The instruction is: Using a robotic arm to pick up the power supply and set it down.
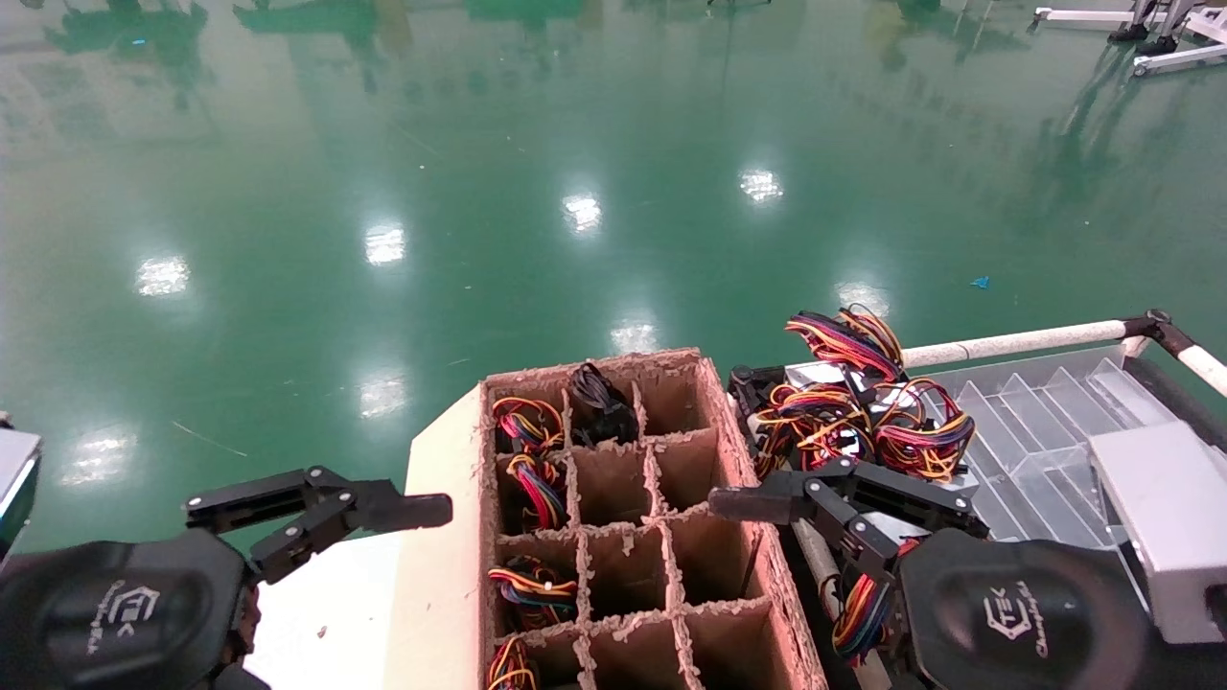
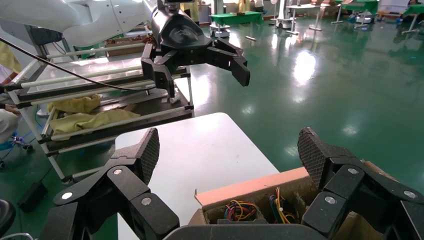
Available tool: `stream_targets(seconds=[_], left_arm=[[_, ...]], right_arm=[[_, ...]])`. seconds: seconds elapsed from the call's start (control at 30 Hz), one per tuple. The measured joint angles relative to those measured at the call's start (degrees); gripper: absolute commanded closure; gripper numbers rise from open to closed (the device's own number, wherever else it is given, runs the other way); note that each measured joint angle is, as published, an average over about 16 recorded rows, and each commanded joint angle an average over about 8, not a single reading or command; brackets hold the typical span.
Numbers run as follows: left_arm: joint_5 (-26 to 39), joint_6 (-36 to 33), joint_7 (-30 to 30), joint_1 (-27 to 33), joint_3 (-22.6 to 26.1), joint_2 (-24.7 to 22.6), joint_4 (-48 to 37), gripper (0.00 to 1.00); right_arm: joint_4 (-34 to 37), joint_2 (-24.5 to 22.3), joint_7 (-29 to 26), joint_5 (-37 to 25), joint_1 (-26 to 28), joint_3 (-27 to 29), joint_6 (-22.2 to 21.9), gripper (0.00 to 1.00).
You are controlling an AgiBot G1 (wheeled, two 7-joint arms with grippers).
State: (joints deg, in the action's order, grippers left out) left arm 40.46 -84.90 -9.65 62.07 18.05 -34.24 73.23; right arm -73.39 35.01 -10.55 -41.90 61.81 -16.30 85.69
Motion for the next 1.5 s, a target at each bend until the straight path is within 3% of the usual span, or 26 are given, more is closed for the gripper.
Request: stream_targets(seconds=[0.5,0.7,0.97,1.03,1.1,1.23,1.3,1.37,1.5], left_arm=[[0.0,0.0,0.0,0.0,0.0,0.0,0.0,1.0],[0.0,0.0,0.0,0.0,0.0,0.0,0.0,1.0],[0.0,0.0,0.0,0.0,0.0,0.0,0.0,1.0],[0.0,0.0,0.0,0.0,0.0,0.0,0.0,1.0],[0.0,0.0,0.0,0.0,0.0,0.0,0.0,1.0],[0.0,0.0,0.0,0.0,0.1,0.0,0.0,1.0],[0.0,0.0,0.0,0.0,0.1,0.0,0.0,1.0],[0.0,0.0,0.0,0.0,0.1,0.0,0.0,1.0],[0.0,0.0,0.0,0.0,0.1,0.0,0.0,1.0]], right_arm=[[0.7,0.7,0.2,-2.2,0.6,-0.9,-0.6,0.0],[2.6,3.7,0.3,-7.8,4.0,-3.9,-1.1,0.0],[7.6,11.1,1.1,-19.0,11.5,-10.1,-1.4,0.0],[9.0,13.0,1.5,-21.8,13.3,-11.6,-1.5,0.08],[10.5,15.0,2.0,-24.3,14.9,-13.1,-1.6,0.23],[13.1,18.3,3.2,-28.9,17.5,-15.6,-2.0,0.71],[14.2,19.8,3.8,-31.0,18.5,-16.7,-2.4,0.88],[15.2,21.2,4.4,-33.1,19.5,-17.8,-2.8,0.98],[17.0,23.9,5.6,-36.9,21.1,-19.8,-3.7,1.0]])
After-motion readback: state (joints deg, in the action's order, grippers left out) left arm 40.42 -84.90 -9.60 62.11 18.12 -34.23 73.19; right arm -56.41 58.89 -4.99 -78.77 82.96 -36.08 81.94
